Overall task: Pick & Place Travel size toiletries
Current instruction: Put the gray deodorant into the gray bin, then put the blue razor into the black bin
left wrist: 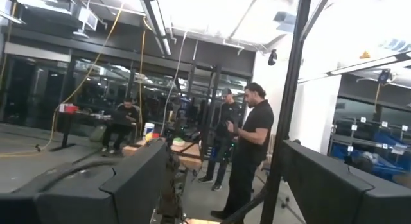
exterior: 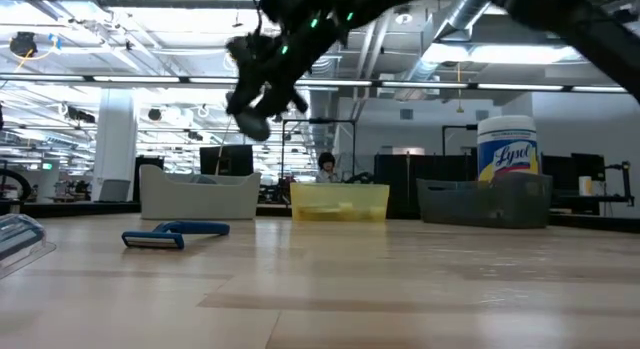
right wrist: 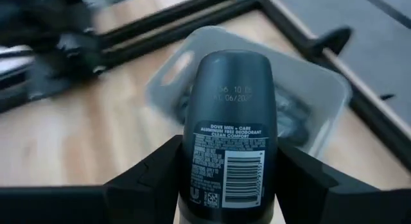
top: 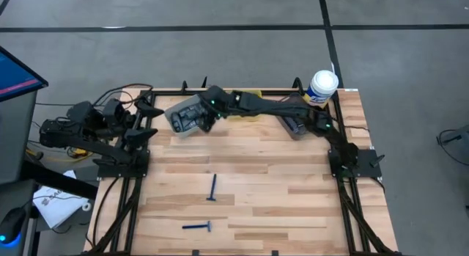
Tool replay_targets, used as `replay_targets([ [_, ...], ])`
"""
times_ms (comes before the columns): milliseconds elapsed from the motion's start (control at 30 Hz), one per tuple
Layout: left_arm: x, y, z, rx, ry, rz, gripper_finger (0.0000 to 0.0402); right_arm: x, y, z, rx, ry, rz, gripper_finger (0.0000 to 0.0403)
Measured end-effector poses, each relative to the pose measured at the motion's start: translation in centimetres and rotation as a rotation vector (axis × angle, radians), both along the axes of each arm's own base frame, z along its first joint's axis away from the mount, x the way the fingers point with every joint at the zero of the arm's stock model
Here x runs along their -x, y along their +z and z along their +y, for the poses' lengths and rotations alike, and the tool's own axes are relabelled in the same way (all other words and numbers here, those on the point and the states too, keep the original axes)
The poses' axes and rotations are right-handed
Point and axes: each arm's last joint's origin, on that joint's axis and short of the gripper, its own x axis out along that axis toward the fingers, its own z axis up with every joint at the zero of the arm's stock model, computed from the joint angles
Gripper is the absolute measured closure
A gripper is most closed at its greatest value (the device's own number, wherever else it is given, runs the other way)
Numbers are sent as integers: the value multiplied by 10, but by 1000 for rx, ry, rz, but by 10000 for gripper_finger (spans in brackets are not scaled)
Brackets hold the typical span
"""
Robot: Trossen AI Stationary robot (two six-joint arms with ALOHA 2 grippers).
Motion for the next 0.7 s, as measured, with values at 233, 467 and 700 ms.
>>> replay_targets([
  [233, 4, 1, 2, -25, 59, -7, 101, -25, -19, -43, 10, -64, -49, 215],
  [467, 7, 1, 3, -59, 108, -13, 101, -28, -28, -54, 66, -139, -66, 215],
  [700, 7, 1, 4, -46, 141, -9, 101, -26, -28, -59, 96, -166, -46, 83],
])
